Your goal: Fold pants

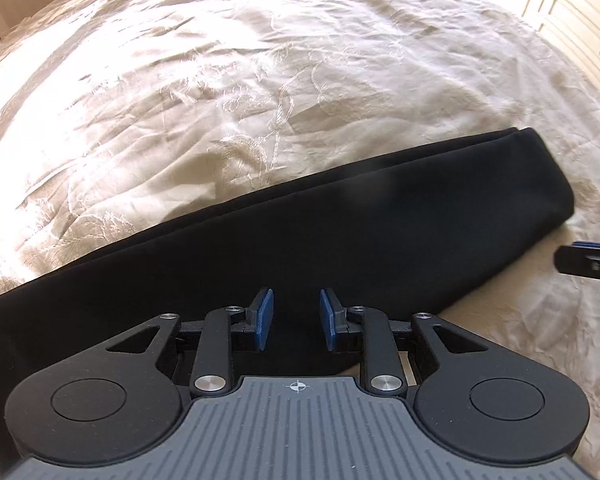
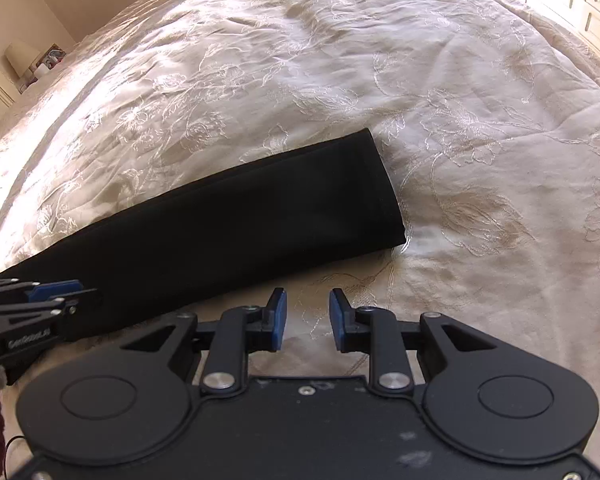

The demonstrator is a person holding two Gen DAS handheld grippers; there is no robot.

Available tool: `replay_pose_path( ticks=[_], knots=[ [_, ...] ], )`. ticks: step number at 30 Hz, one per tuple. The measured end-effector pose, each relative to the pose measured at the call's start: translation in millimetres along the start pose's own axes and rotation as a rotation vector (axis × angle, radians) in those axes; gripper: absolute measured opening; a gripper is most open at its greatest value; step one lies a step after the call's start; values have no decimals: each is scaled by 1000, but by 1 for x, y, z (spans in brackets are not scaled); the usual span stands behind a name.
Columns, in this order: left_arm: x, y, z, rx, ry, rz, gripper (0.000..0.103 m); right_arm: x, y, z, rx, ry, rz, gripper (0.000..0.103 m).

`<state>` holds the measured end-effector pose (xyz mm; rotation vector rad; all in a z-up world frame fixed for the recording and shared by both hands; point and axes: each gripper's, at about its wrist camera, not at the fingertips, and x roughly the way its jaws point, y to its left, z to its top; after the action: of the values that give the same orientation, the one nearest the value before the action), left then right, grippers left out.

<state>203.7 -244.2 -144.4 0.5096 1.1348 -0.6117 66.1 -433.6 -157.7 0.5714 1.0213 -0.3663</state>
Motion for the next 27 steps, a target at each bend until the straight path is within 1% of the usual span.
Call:
replay_pose_path(
  ticks=[1, 3, 5, 9, 11, 13, 14, 17, 21, 24, 27],
  knots=[
    [9, 0, 3, 5, 21, 17, 25, -2, 1, 1, -2, -6, 5, 26],
    [25, 0, 9, 24, 36, 40, 25, -5, 1, 5, 1, -13, 13, 26],
    [33, -1, 17, 37, 26, 61, 25, -8, -1, 7, 7, -22, 15, 26],
    [39, 1, 35, 34, 14, 72, 25, -12, -9, 11, 32, -41, 9, 27],
    [44, 3, 46, 29, 14, 80, 25, -14, -14, 14, 50, -57, 9, 30],
    [50, 5, 54, 33, 18, 86, 25, -15, -19, 19, 60, -83, 8, 37],
    [53, 4, 57, 41, 19, 92, 25, -14, -22, 22, 66, -96, 7, 41],
    [59, -1, 64, 79, 17, 114, 25, -7, -32, 34, 84, -108, 6, 46],
    [62, -4, 70, 93, 17, 124, 25, 8, -45, 50, 84, -89, 32, 52],
    [65, -1, 77, 70, 13, 121, 25, 25, -52, 59, 83, -36, 66, 53],
    [67, 4, 81, 63, 12, 137, 25, 40, -57, 64, 98, 1, 126, 54]
  ],
)
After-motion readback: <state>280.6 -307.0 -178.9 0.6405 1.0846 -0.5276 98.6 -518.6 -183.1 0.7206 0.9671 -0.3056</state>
